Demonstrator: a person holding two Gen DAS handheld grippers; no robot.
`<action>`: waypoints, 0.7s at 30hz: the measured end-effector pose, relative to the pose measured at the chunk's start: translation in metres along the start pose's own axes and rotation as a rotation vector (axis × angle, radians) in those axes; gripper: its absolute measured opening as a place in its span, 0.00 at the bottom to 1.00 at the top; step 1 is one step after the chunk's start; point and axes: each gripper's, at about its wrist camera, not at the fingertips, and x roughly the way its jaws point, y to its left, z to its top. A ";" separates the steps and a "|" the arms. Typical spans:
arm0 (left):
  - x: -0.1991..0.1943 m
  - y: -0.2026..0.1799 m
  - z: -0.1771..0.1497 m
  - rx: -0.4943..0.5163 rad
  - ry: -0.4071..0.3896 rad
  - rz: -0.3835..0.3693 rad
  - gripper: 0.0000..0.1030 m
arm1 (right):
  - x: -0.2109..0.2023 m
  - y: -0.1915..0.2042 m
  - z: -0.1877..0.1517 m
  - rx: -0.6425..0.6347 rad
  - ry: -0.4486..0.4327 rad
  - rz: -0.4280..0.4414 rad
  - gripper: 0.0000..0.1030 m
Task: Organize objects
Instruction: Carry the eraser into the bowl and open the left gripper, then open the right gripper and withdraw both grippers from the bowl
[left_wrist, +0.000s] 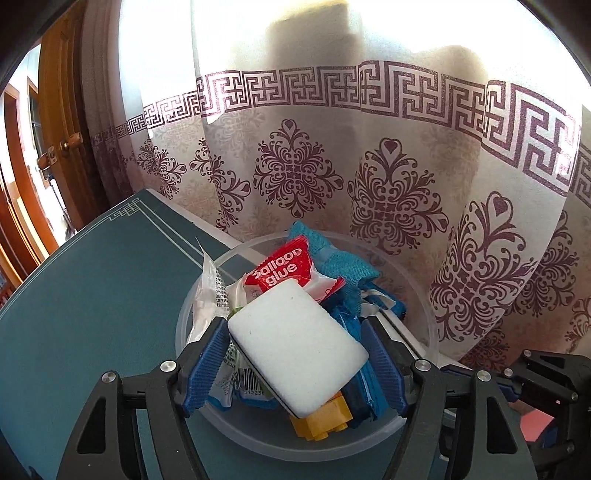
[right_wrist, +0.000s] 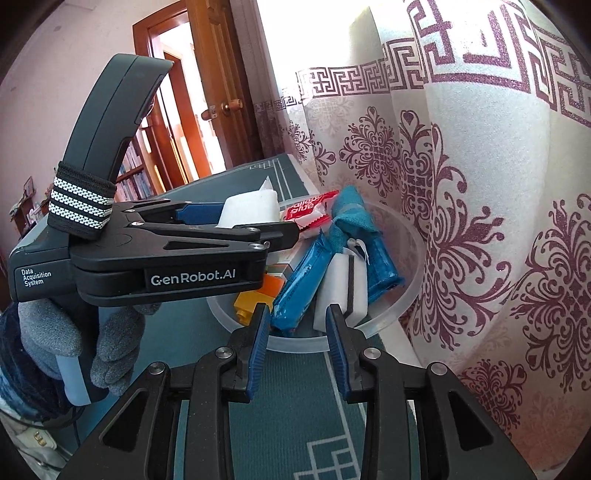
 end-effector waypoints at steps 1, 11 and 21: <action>-0.001 0.001 -0.001 -0.006 0.000 -0.001 0.77 | 0.000 0.000 0.000 -0.001 0.001 0.001 0.32; -0.021 0.020 -0.002 -0.080 -0.045 0.007 0.89 | 0.000 0.002 0.000 -0.006 0.002 0.006 0.32; -0.009 0.023 -0.018 -0.065 -0.020 0.127 0.89 | 0.000 0.004 0.000 -0.011 0.004 0.009 0.32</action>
